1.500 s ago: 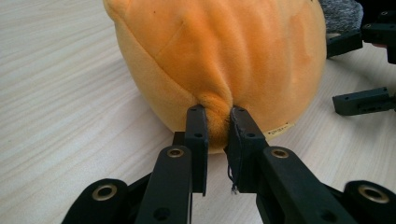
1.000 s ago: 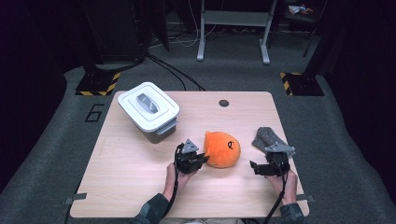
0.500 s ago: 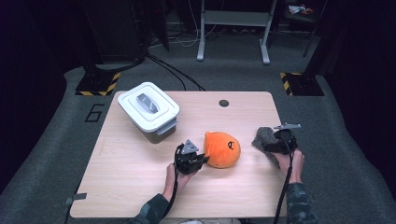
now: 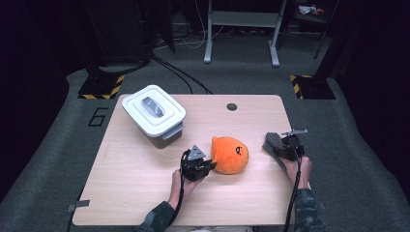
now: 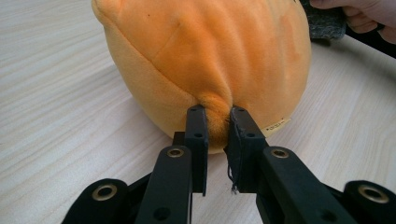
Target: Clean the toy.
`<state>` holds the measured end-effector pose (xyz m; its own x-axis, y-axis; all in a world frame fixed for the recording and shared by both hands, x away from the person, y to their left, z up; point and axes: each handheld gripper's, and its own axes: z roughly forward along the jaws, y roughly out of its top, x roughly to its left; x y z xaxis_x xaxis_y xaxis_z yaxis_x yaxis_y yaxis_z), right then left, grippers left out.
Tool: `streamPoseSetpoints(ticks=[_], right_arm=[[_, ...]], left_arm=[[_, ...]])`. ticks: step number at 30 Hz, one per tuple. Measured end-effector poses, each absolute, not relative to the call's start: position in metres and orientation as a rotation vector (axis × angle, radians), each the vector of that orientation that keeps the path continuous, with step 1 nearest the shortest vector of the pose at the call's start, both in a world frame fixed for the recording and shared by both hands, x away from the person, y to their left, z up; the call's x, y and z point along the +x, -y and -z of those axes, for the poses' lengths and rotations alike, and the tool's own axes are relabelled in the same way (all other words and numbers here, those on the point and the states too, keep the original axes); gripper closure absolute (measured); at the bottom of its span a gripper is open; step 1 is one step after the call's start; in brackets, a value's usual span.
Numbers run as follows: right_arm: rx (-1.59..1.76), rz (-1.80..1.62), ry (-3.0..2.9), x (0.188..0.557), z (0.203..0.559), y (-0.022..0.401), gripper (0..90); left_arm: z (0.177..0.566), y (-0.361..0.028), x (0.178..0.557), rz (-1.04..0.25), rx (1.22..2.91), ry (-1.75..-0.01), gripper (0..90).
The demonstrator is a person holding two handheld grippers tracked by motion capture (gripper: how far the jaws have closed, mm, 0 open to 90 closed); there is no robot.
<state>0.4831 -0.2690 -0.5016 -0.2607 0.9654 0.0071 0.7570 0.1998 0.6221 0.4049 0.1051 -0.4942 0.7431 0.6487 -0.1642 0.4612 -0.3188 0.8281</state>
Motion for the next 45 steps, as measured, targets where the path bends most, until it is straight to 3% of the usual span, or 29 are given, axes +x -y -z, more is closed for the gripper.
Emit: streamPoseSetpoints(ticks=[5, 22, 45], right_arm=[[1.607, -0.762, -2.070, 0.479, 0.500, 0.269, 76.6], [1.497, -1.015, -2.056, 0.451, 0.444, 0.259, 76.8], [1.220, -1.160, -2.255, 0.445, 0.397, 0.172, 75.8]], left_arm=[[0.494, -0.105, 0.404, -0.247, 1.975, -0.839, 79.2], [0.493, -0.103, 0.402, -0.274, 1.970, -0.837, 79.3], [0.486, -0.096, 0.401, -0.286, 1.974, -0.801, 79.4]])
